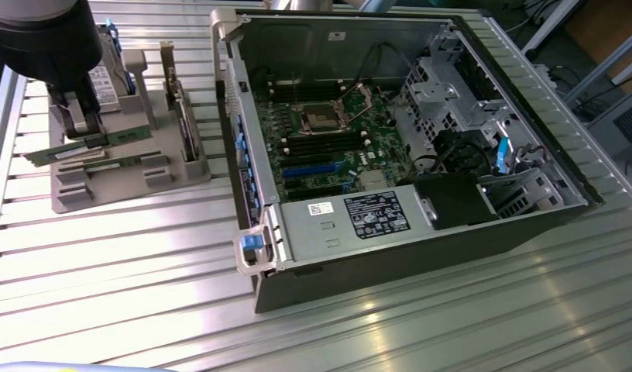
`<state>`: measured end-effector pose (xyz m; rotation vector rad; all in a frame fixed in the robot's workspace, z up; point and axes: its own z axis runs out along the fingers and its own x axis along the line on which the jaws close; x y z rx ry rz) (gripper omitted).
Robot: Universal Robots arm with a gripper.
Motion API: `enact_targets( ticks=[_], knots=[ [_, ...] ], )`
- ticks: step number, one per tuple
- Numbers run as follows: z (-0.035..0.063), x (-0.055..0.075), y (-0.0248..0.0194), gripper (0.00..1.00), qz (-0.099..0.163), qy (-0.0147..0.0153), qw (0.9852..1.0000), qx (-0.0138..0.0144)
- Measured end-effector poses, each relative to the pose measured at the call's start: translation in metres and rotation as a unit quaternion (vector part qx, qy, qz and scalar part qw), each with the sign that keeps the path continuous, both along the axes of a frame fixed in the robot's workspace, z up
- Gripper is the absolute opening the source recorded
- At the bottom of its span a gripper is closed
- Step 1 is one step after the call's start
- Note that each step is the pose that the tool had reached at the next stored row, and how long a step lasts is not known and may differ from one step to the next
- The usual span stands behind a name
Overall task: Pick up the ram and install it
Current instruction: 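Pick up the ram and move it above insertion slot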
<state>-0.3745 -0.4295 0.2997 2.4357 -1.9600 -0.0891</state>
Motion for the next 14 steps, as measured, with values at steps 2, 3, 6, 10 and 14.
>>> enact_targets(
  ticks=[2,3,6,10,14],
  knots=[
    [0.0013,0.000,0.0000,0.14,0.000,0.0000,1.0000,0.0000],
    [0.0022,0.000,0.0000,0.14,0.000,0.0000,1.0000,0.0000],
    [0.0062,0.000,0.0000,0.14,0.000,0.0000,1.0000,0.0000],
    [0.0094,0.000,0.0000,0.14,0.000,0.0000,1.0000,0.0000],
    [0.0155,0.000,0.0000,0.14,0.000,0.0000,1.0000,0.0000]
  ],
)
